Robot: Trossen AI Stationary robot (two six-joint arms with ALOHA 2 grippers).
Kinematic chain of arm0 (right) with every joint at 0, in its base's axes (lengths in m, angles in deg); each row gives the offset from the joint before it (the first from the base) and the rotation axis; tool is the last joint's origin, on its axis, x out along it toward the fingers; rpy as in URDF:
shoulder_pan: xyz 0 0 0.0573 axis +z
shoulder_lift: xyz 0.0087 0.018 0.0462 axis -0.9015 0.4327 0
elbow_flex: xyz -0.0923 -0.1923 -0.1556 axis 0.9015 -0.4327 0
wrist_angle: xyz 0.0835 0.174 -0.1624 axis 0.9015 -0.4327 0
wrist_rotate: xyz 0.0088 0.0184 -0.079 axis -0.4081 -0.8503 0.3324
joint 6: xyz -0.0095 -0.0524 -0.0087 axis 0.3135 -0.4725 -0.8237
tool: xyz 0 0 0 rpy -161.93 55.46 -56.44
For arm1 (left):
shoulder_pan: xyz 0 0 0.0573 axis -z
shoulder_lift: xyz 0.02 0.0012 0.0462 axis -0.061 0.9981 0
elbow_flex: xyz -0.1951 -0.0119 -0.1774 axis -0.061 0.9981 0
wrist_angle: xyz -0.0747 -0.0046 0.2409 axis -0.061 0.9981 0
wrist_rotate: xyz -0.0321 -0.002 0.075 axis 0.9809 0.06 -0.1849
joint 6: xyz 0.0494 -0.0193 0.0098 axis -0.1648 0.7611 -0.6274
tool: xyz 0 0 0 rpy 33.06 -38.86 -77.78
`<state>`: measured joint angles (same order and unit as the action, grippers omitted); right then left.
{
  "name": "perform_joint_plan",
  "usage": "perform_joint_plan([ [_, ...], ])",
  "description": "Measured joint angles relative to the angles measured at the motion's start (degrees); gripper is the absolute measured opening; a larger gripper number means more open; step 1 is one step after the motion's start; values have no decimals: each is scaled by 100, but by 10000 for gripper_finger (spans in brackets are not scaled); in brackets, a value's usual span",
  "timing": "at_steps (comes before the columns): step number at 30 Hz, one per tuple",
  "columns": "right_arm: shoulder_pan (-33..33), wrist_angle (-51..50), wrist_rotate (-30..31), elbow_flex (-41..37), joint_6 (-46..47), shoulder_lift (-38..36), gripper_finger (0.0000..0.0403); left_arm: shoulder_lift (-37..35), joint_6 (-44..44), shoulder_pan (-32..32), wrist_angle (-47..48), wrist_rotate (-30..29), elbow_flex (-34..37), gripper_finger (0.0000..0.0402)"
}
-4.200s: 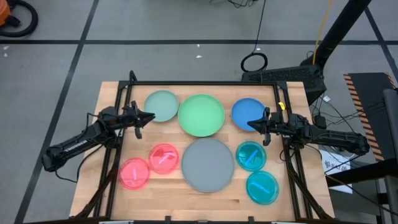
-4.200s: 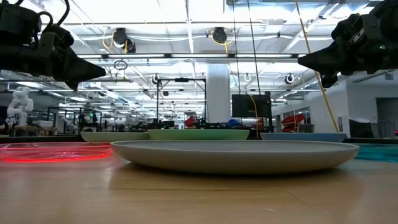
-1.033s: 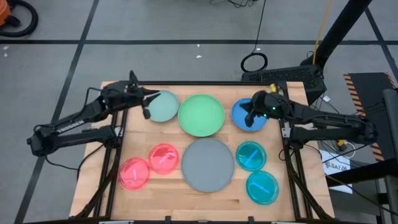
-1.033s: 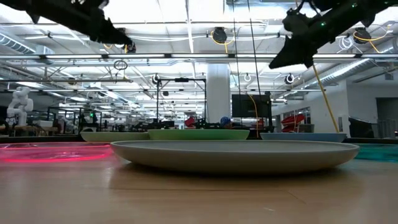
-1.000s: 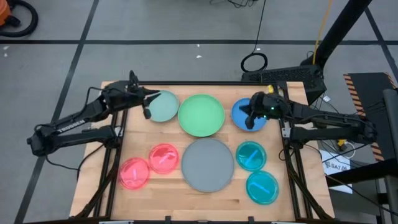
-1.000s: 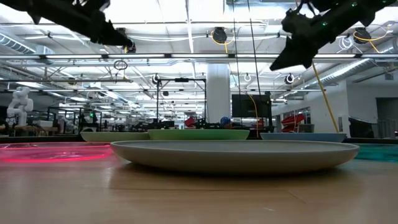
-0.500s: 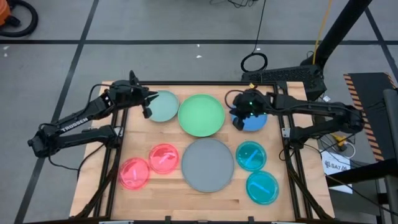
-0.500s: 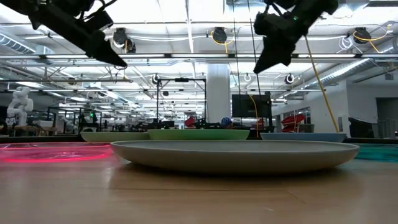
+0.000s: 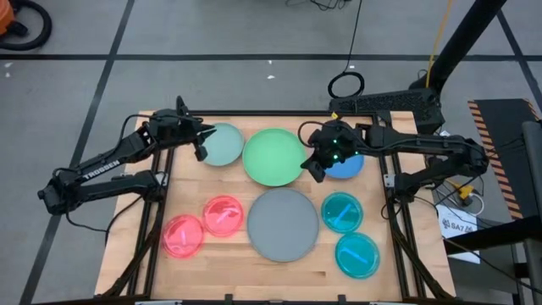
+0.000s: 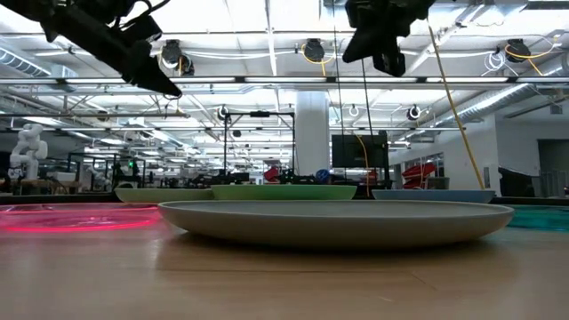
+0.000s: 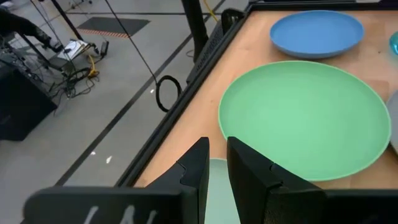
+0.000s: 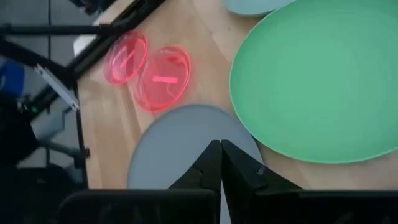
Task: Stack plastic plates
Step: Stack the green plate on the gray plate
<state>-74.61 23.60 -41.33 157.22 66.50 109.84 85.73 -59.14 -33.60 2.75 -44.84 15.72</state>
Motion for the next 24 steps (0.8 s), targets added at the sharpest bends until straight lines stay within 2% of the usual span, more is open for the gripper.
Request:
perform_joint_plan([
  [5,27,94,33,0,21,58,2,0,-6,0,-99,48,0,65],
  [10,21,463,741,0,-188,329,2,0,-26,0,-201,51,2,65],
  [17,234,1234,830,0,-1530,1095,2,0,-44,0,-400,57,2,65],
  [20,348,1508,1135,0,-2180,1450,2,0,-32,0,-403,58,4,65],
  [24,471,1622,1841,92,-2756,1874,2,0,58,2,-409,62,4,65],
])
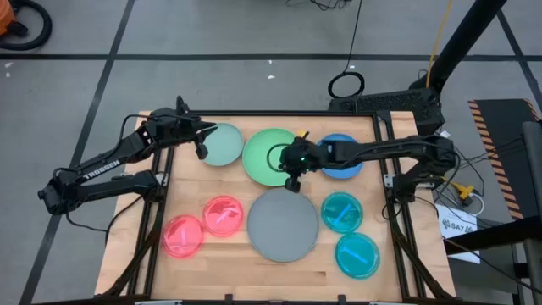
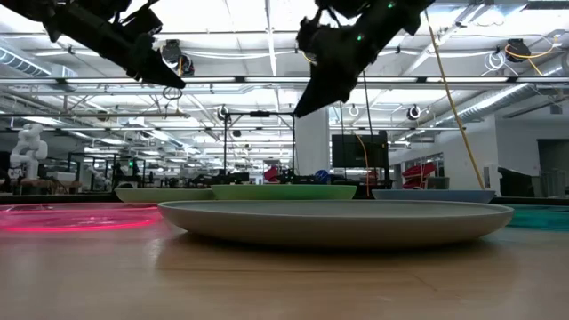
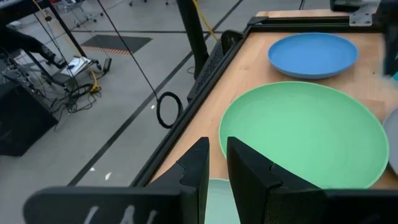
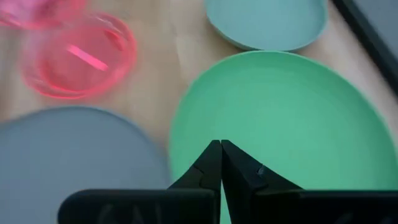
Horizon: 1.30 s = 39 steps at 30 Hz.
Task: Stack plastic plates
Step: Stack the green plate on the gray plate
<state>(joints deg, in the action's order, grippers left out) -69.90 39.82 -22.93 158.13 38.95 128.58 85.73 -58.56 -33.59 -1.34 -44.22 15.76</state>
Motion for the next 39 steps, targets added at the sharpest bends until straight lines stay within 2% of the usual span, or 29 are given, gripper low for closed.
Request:
perform_joint_plan([
  [5,27,-22,141,595,-138,570,2,0,7,0,-99,3,0,65],
  [12,18,-807,131,1590,-378,1251,2,0,11,1,-67,3,0,65],
  [22,82,-1935,119,1650,-220,1345,2,0,62,-2,74,3,0,65],
  [24,156,-2158,-78,1650,-74,1345,2,0,68,1,89,3,0,65],
  [28,326,-2429,-981,1650,361,1345,2,0,68,1,131,3,0,65],
  [30,439,-2418,-1101,1650,718,1345,2,0,68,-1,137,3,0,65],
  [34,721,-2431,-967,1619,994,1345,2,0,68,1,172,3,0,65],
  [39,962,-2537,-56,1407,1297,1345,2,0,66,-2,172,3,0,65],
])
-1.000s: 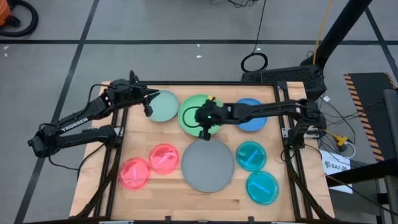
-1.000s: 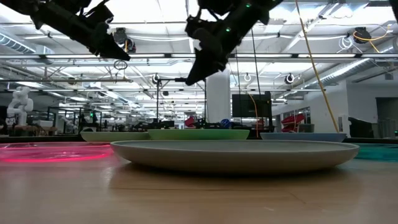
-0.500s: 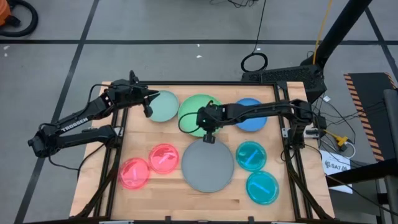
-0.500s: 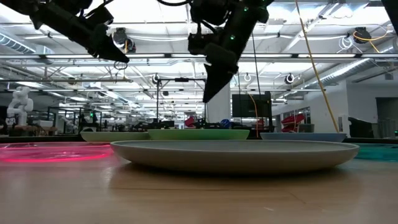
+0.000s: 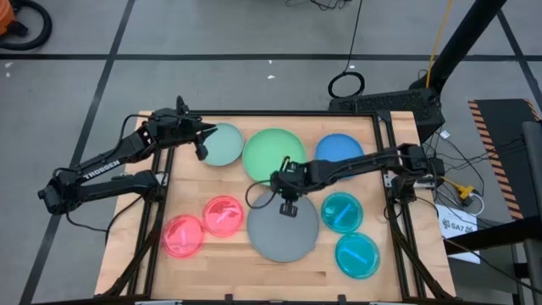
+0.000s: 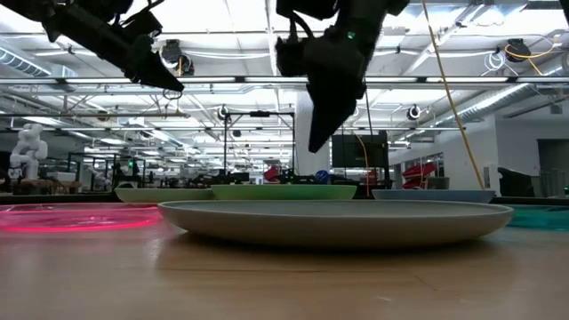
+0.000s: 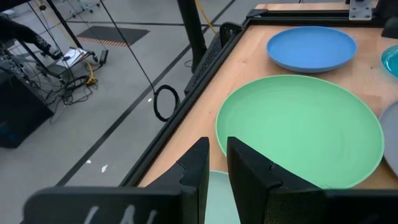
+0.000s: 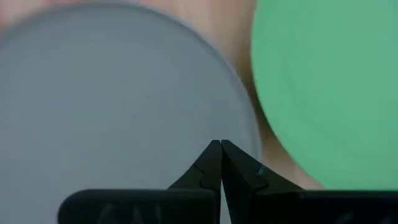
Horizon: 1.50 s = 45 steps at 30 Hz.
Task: Stack plastic plates
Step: Stack the green plate on the gray plate
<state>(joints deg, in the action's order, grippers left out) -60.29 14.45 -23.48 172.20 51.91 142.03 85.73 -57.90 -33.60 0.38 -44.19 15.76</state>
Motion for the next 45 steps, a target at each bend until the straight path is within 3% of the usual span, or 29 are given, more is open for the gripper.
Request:
perform_joint_plan([
  [4,136,1,53,-364,-47,0,2,0,2,1,30,0,0,65],
  [10,169,527,803,-664,-152,2,12,0,8,0,26,0,0,65],
  [18,90,1098,1709,-664,-927,2,92,0,2,0,25,0,0,65],
  [24,-148,1350,1623,-664,-904,162,134,0,0,0,24,0,0,65],
  [26,-207,1546,1349,-661,-1029,298,138,0,0,0,24,0,0,65],
  [33,-339,1693,1207,-661,-1121,672,139,0,-5,11,24,0,0,65],
  [45,-413,1688,1409,-661,-1227,556,115,0,-11,11,24,0,0,65],
])
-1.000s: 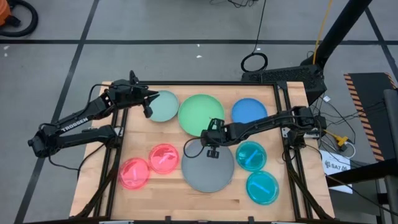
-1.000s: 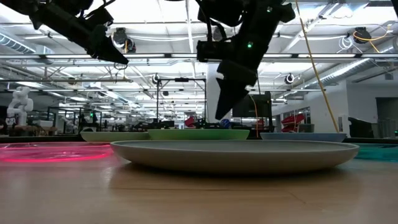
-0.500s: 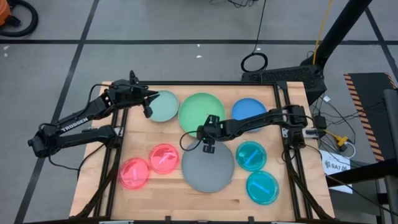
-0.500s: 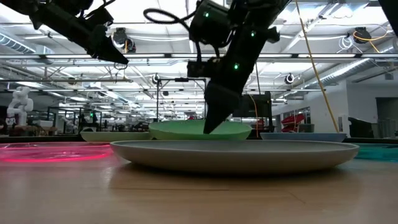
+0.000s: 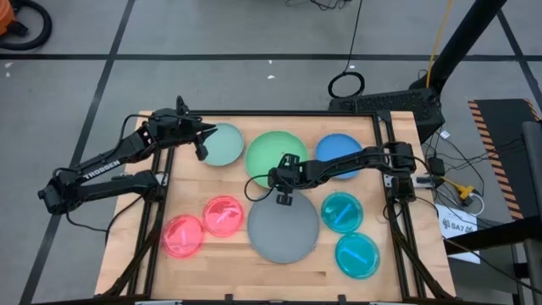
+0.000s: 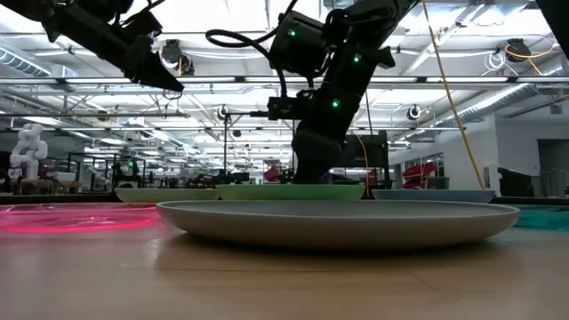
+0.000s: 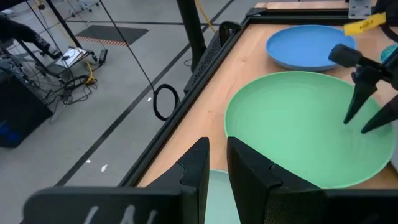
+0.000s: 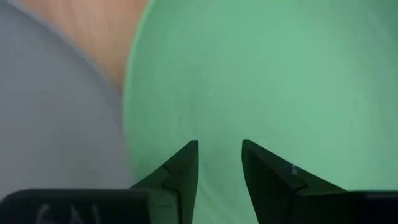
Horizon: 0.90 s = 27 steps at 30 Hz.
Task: Stack plastic plates
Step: Stack the green plate on the gray plate
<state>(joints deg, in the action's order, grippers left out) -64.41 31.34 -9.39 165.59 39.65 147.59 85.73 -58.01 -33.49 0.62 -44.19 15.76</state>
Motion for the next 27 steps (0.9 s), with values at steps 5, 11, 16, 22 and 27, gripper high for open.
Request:
perform_joint_plan([
  [5,-2,-54,272,0,14,-189,115,0,0,0,0,-2,0,65],
  [11,-3,563,-601,2,358,-322,115,-1,2,0,0,0,0,65],
  [16,35,682,-1076,4,467,-164,115,0,3,0,0,0,0,65],
  [22,32,643,-908,4,469,-114,114,0,4,7,2,0,0,65],
  [27,-26,610,-908,4,462,-114,114,0,4,4,2,-1,0,65],
])
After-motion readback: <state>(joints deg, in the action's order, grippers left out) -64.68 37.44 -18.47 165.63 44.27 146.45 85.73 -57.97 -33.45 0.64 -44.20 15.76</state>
